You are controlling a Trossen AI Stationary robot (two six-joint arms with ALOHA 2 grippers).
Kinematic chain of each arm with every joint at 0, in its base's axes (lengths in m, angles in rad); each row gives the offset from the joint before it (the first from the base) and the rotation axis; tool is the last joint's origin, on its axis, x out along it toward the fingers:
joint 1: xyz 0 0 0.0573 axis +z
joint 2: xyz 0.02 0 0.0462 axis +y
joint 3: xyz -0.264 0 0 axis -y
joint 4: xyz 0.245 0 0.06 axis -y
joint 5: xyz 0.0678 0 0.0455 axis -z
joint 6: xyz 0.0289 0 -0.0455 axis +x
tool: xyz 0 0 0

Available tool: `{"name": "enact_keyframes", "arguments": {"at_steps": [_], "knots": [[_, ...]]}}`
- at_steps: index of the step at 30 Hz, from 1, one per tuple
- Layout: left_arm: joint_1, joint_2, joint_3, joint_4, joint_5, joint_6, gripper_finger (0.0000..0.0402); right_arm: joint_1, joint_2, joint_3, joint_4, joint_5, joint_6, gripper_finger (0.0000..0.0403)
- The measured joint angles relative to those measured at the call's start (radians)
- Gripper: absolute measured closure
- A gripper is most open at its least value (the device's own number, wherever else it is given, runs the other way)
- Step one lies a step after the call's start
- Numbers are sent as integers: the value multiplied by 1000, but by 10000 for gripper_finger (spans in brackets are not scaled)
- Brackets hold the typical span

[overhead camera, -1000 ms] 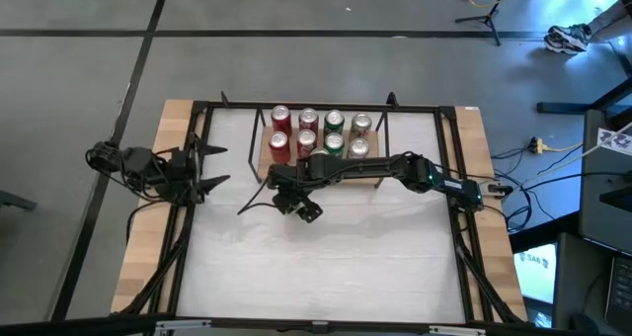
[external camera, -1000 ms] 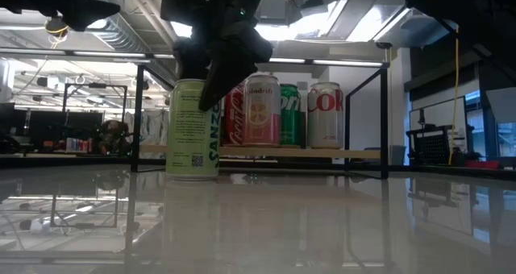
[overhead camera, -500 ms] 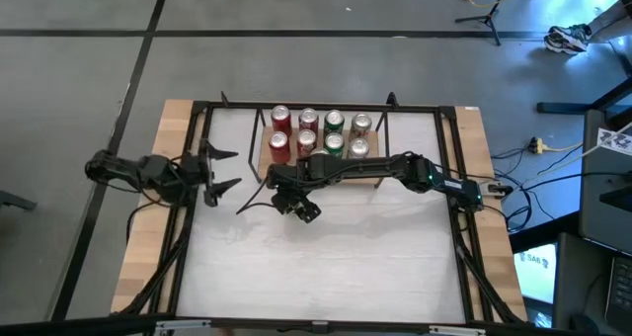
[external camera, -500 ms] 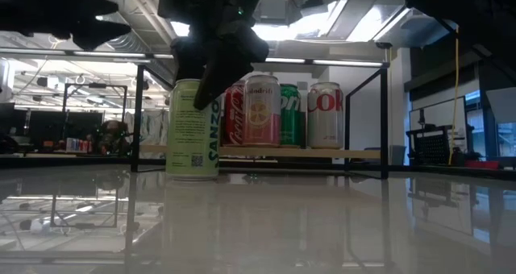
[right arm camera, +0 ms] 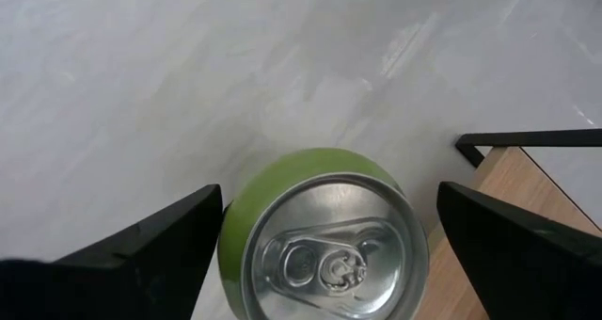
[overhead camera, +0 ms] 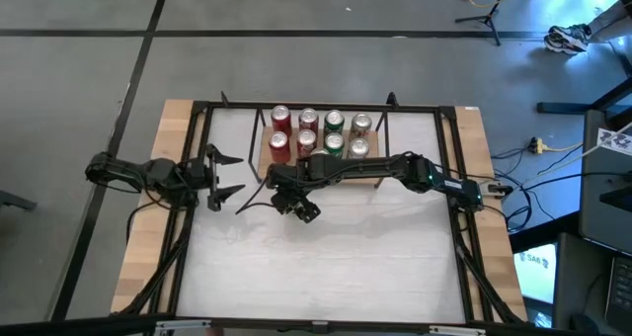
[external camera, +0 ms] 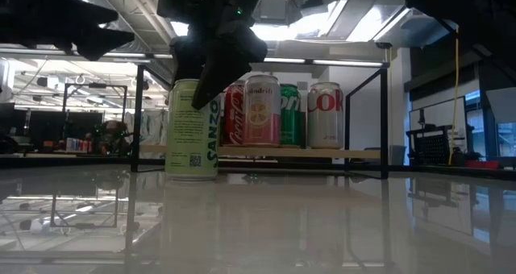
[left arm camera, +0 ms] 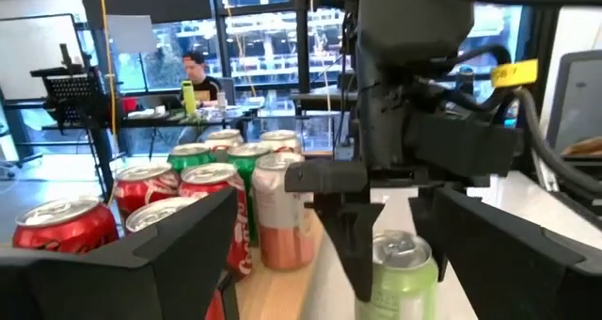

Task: Place canned beverage on shelf
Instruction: Put the light green soda can on the shelf

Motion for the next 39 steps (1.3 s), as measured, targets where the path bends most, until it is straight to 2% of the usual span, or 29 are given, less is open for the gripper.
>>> {"name": "enact_keyframes", "arguments": {"at_steps": [5,10,18,27,33,39], "knots": [[13,0,-14,7,-36,20,51,0,0,0,0,0,0,17],[74,0,-14,36,-32,71,51,0,0,0,0,0,0,17],[209,0,-14,41,131,77,51,0,0,0,0,0,0,17],[316,0,-32,4,286,3,51,0,0,0,0,0,0,17],[354,7,-83,9,368,-80,51,0,0,0,1,1,0,17],[363,2,-83,2,376,-89,51,0,0,0,-1,1,1,17]]}}
